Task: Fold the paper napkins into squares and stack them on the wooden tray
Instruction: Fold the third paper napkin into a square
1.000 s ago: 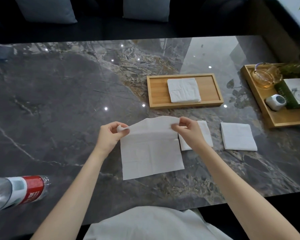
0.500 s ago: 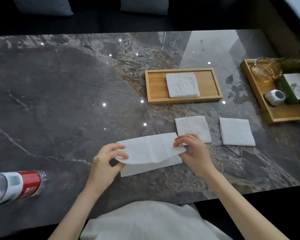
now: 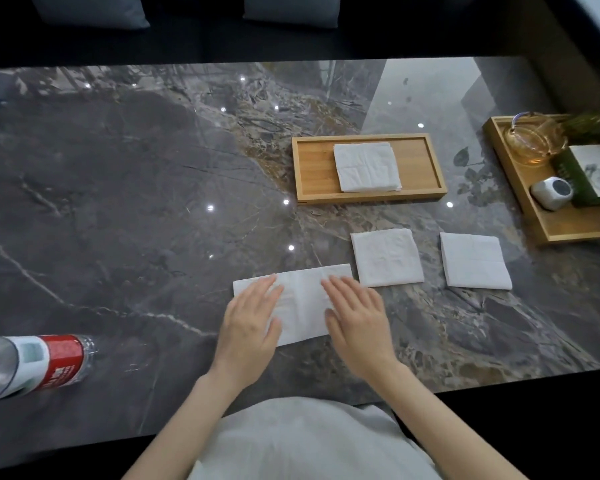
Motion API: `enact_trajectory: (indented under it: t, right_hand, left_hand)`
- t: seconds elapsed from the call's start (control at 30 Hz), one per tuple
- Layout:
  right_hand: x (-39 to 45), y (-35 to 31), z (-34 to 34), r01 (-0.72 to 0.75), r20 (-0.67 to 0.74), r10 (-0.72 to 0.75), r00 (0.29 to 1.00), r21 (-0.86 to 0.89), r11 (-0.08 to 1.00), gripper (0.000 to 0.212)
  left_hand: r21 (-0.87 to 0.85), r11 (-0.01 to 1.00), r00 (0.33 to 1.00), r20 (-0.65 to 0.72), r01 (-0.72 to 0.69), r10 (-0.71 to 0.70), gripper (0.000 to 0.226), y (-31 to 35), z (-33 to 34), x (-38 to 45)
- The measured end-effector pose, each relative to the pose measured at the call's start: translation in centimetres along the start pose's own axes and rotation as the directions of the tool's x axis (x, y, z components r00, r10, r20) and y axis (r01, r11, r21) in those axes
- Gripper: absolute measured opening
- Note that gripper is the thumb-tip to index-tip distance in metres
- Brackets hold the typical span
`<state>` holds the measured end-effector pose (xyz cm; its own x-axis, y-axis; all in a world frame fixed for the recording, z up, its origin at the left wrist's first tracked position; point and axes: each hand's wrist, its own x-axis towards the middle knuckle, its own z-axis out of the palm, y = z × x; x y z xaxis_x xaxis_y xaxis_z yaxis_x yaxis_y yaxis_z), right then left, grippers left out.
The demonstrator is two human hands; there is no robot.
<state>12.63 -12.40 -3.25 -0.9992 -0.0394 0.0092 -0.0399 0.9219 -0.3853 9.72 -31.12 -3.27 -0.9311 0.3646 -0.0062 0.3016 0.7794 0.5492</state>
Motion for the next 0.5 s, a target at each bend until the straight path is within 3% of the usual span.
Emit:
enact_trajectory:
  t: [0.1, 0.17, 0.3, 0.5]
  right_hand:
    - [0.5, -1.9, 2.3, 0.070, 0.160, -0.062, 0.985, -0.042, 0.997, 0.059]
    - [0.8, -1.8, 3.2, 0.055, 0.194, -0.043, 0.980, -0.056, 0.997, 0.065]
    - [0.5, 0.1, 3.4, 0.019, 0.198, 0.021, 0.980, -0.199, 0.980, 0.063]
    - [-0.1, 2.9, 2.5, -0.013, 0.157, 0.057, 0.986, -0.265, 0.964, 0.062]
  left_hand:
    - [0.167, 0.985, 0.993, 0.120, -0.031, 0.011, 0.051, 0.6, 2.7, 0.7]
    - [0.246, 0.969, 0.990, 0.138, 0.004, -0.039, 0.051, 0.4, 3.6, 0.9]
    - [0.331, 0.943, 0.988, 0.128, 0.035, -0.082, 0.058, -1.2, 3.8, 0.5]
    - [0.368, 0.929, 0.992, 0.097, 0.036, -0.077, 0.057, -2.0, 3.5, 0.0]
